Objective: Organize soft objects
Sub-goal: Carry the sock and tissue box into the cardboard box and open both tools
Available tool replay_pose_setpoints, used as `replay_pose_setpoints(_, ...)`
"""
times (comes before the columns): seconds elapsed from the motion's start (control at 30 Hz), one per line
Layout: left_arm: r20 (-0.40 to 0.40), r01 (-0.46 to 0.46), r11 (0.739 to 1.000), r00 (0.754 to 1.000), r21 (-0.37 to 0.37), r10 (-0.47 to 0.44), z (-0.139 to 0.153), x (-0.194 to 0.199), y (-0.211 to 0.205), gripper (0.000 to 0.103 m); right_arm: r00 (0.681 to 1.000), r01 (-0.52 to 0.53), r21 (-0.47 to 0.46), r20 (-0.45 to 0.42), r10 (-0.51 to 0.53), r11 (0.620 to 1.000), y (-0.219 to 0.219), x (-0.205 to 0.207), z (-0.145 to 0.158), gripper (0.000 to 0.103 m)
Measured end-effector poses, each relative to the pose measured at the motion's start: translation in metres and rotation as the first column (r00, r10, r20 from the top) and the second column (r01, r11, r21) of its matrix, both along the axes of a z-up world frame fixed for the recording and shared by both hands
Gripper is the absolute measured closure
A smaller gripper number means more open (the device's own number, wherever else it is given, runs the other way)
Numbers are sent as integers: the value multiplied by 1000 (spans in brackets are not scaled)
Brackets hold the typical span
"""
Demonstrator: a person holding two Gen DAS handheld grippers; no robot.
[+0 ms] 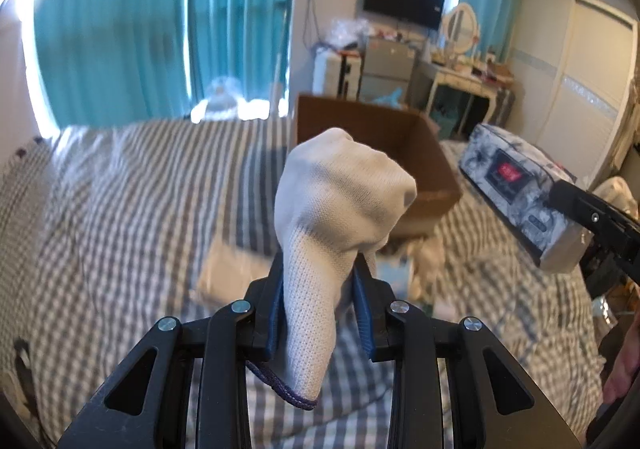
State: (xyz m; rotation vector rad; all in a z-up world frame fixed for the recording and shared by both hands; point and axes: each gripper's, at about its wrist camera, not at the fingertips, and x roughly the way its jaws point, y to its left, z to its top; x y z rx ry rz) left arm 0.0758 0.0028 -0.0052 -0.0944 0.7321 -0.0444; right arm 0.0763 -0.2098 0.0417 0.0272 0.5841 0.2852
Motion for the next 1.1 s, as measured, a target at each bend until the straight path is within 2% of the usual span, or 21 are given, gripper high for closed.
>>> replay_pose_setpoints(0.2, 62, 10, 1000, 998, -14, -9, 37, 35, 1, 73, 996, -38, -2, 78, 38, 999, 16, 35, 39, 67)
replay_pose_setpoints(0.37, 80, 17, 1000, 997, 20, -18, 46, 79, -4, 73, 993, -62, -32, 97, 65, 998, 28, 81, 46, 66)
replay_pose_setpoints(0.5, 59, 22, 1000, 998, 22, -23, 34, 116, -8, 73, 993, -85, -49, 74, 88, 995, 36, 125, 30, 66)
replay_pose_setpoints(0.73, -12, 20, 999, 1000, 39, -19, -9, 166, -17, 73, 995, -102, -62, 2, 102, 993, 40, 192, -22, 66)
replay_pose_setpoints(0.9, -41, 37, 997, 999, 70, -34, -30, 184, -25, 71, 994, -108, -48, -37, 106, 993, 34, 210, -55, 64)
replay_pose_setpoints(0.97, -33, 46, 997, 998, 65, -44, -32, 187, -29, 68, 993, -113, -38, -44, 111, 993, 32, 215, -62, 62)
replay_pose_setpoints(1.1, -61, 80, 995, 995, 61, -76, -35, 186, -35, 60, 994, -103, 4, -40, 103, 995, 19, 218, -61, 47)
